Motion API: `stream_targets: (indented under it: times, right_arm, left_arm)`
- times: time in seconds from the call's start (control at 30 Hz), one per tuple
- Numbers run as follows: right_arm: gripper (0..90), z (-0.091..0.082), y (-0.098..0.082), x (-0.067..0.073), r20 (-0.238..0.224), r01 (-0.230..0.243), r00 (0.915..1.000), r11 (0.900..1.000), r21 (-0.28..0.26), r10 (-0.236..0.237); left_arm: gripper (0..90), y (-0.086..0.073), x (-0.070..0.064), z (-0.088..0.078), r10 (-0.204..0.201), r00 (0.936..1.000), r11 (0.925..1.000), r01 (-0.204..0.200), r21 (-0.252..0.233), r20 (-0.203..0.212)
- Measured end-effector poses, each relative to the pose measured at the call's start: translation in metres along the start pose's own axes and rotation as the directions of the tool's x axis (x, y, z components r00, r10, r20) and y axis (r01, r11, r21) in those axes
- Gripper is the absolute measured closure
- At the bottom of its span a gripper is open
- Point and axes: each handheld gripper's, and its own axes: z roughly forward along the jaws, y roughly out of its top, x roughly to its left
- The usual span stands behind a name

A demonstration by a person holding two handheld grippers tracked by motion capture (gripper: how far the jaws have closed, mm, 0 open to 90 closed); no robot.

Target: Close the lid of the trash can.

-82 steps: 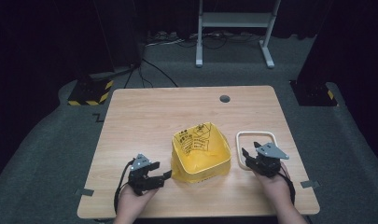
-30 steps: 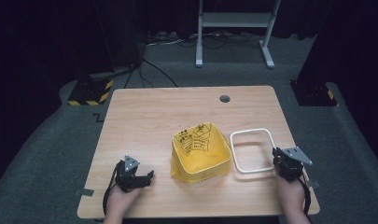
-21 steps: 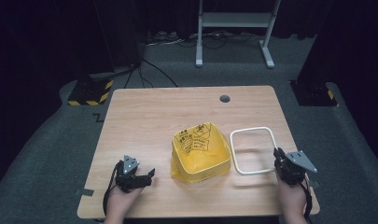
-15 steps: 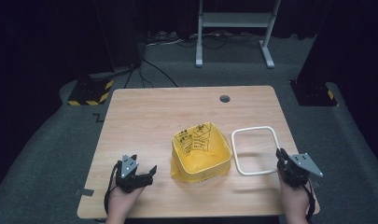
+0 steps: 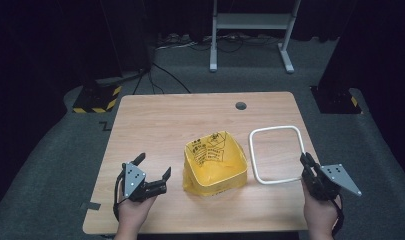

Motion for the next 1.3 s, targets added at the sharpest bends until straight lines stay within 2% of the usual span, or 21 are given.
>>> stream_targets:
  times: [0.03,0.07,0.1,0.13,0.17,0.27,0.33,0.37,0.57,0.6,0.67,0.83,0.87,1.03,1.13,1.2,1.3]
  right_arm:
    - [81.6,-0.002,0.006,0.004,-0.013,-0.001,0.9999,1.000,-0.013,0.001]
    - [81.6,-0.002,0.009,0.006,-0.016,-0.002,0.9999,1.000,-0.017,0.002]
    - [81.6,-0.003,0.012,0.009,-0.022,0.002,0.9998,1.000,-0.026,-0.003]
    - [81.6,-0.004,0.014,0.011,-0.027,0.001,0.9996,1.000,-0.029,-0.002]
    - [81.6,-0.004,0.016,0.014,-0.034,-0.003,0.9994,0.999,-0.035,0.002]
    - [81.6,-0.005,0.021,0.025,-0.051,-0.004,0.9987,0.999,-0.046,0.001]
    - [81.6,-0.005,0.022,0.029,-0.058,-0.004,0.9983,0.999,-0.048,0.002]
    - [81.6,-0.003,0.025,0.039,-0.076,-0.006,0.9971,0.999,-0.047,0.002]
    - [81.6,-0.001,0.029,0.067,-0.131,0.003,0.9914,0.999,-0.049,-0.009]
    - [81.6,-0.001,0.029,0.067,-0.131,0.003,0.9914,0.999,-0.049,-0.009]
    - [81.6,0.001,0.029,0.081,-0.155,0.012,0.9878,0.999,-0.044,-0.018]
    - [81.6,0.005,0.032,0.101,-0.187,0.025,0.9818,0.999,-0.041,-0.032]
    - [81.6,0.005,0.032,0.105,-0.194,0.028,0.9804,0.999,-0.041,-0.036]
    - [81.6,0.012,0.036,0.120,-0.218,0.045,0.9745,0.998,-0.037,-0.052]
    - [81.6,0.016,0.037,0.128,-0.228,0.059,0.9715,0.998,-0.033,-0.065]
    - [81.6,0.019,0.037,0.133,-0.236,0.064,0.9694,0.998,-0.026,-0.069]
    - [81.6,0.024,0.038,0.138,-0.241,0.076,0.9674,0.997,-0.015,-0.077]
  left_arm:
    - [4.4,0.009,-0.005,-0.001,0.001,0.9999,0.9996,-0.001,-0.029,0.011]
    - [4.4,0.009,-0.005,-0.001,0.001,0.9999,0.9996,-0.001,-0.029,0.011]
    - [4.4,0.016,-0.009,-0.002,0.022,0.9995,0.9987,-0.021,-0.047,0.020]
    - [4.4,0.016,-0.009,-0.002,0.022,0.9995,0.9987,-0.021,-0.047,0.020]
    - [4.4,0.021,-0.013,-0.004,0.035,0.9989,0.9971,-0.033,-0.068,0.029]
    - [4.2,0.024,-0.019,-0.004,0.035,0.9984,0.9954,-0.030,-0.091,0.045]
    - [4.1,0.025,-0.021,-0.004,0.040,0.9979,0.9950,-0.035,-0.094,0.050]
    - [3.8,0.025,-0.023,-0.004,0.047,0.9974,0.9943,-0.042,-0.098,0.054]
    - [3.8,0.026,-0.033,-0.004,0.038,0.9970,0.9932,-0.030,-0.112,0.067]
    - [3.8,0.026,-0.033,-0.004,0.038,0.9970,0.9932,-0.030,-0.112,0.067]
    - [3.8,0.027,-0.036,-0.003,0.030,0.9968,0.9921,-0.021,-0.123,0.074]
    - [3.8,0.029,-0.041,-0.003,0.042,0.9955,0.9905,-0.030,-0.134,0.085]
    - [3.8,0.030,-0.041,-0.003,0.053,0.9950,0.9903,-0.041,-0.133,0.085]
    - [3.9,0.036,-0.044,-0.004,0.055,0.9951,0.9863,-0.041,-0.160,0.083]
    - [4.2,0.038,-0.046,-0.002,0.045,0.9951,0.9860,-0.030,-0.164,0.088]
    - [4.2,0.041,-0.052,0.002,0.063,0.9934,0.9845,-0.046,-0.169,0.096]
    - [4.2,0.040,-0.055,0.003,0.075,0.9921,0.9842,-0.057,-0.168,0.100]
